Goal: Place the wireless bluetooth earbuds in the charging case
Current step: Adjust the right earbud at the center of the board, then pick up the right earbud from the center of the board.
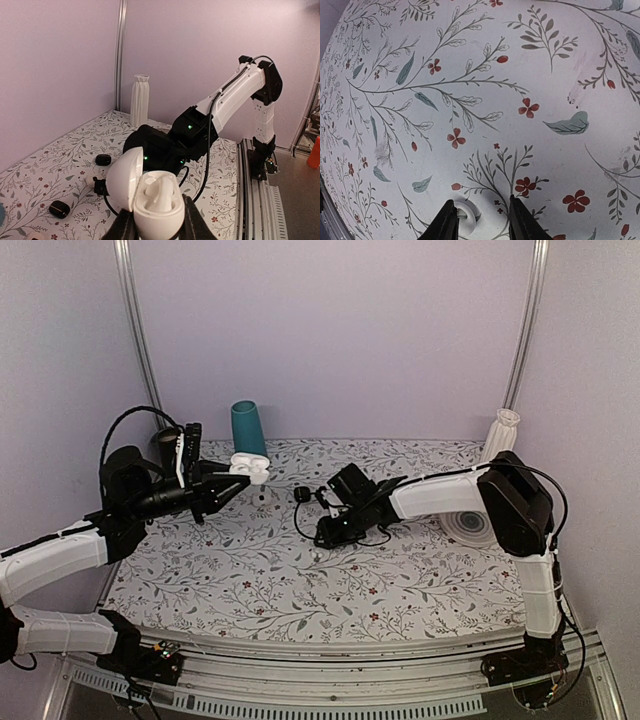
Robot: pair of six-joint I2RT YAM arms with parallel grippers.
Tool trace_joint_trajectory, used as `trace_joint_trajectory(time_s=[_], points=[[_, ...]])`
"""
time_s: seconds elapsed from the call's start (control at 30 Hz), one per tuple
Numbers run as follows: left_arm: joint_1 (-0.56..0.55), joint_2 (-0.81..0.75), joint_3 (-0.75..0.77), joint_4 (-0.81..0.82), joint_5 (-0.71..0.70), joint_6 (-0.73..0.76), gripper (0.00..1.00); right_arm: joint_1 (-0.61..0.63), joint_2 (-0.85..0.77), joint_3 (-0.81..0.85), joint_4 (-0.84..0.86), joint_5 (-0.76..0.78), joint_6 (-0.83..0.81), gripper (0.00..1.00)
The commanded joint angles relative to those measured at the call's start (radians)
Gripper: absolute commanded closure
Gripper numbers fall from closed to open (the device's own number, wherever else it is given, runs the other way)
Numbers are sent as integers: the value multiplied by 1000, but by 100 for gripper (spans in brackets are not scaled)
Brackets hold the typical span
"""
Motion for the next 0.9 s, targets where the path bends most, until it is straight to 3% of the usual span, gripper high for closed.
trace_joint_trajectory(time_s=[0.0, 0.27, 0.87], points=[[12, 0, -9, 19, 6, -5, 100, 11, -4, -29, -5, 53, -57, 65], [12, 4, -9, 19, 5, -5, 100, 64, -17, -47, -44, 135, -66, 65], [12, 9, -8, 21, 11, -9, 100, 116, -45, -77, -22, 71, 17, 65]])
